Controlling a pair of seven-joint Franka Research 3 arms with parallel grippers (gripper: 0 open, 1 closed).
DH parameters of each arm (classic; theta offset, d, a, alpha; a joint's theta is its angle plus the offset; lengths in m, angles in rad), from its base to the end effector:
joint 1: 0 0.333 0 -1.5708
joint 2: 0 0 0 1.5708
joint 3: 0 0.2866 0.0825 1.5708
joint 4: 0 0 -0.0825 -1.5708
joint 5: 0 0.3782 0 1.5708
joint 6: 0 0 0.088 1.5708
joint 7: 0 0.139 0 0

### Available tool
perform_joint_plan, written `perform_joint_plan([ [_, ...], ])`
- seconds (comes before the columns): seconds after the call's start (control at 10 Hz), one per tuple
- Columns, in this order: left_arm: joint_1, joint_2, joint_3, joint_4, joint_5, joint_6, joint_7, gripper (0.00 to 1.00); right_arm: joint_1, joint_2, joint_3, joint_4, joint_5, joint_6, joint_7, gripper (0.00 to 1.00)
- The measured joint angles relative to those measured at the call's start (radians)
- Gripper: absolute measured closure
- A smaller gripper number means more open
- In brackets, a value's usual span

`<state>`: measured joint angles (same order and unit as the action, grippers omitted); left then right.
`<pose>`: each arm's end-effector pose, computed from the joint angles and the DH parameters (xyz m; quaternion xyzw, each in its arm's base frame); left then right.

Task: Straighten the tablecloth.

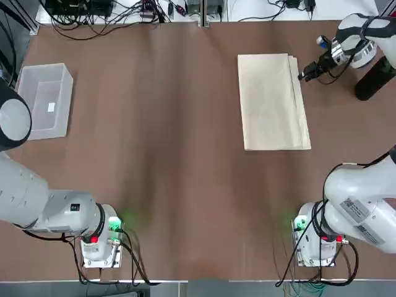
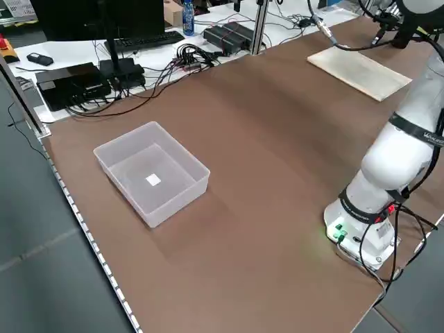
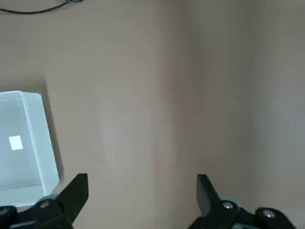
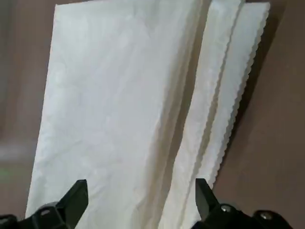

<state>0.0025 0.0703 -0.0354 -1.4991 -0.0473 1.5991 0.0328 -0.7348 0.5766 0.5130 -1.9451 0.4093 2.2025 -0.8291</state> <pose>0.5721 -0.0247 0.5600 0.9991 -0.0325 0.0149 0.0249 0.5656 -0.0946 0.1593 -0.9409 -0.1318 -0.0257 0.3110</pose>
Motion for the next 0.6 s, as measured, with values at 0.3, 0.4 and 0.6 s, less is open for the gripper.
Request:
perform_joint_plan([
  [0.3,0.0,0.0,0.0,0.0,0.0,0.0,0.0,0.0,0.002,0.016,0.0,-0.043,0.011,0.0,0.023,0.14],
  [0.4,0.0,0.0,0.0,0.0,0.0,0.0,0.0,0.0,0.001,0.032,0.0,-0.049,0.026,0.004,0.034,0.14],
  [0.6,0.0,0.0,0.0,0.0,0.0,0.0,0.0,0.0,-0.001,0.075,-0.002,-0.052,0.043,0.032,0.037,0.15],
])
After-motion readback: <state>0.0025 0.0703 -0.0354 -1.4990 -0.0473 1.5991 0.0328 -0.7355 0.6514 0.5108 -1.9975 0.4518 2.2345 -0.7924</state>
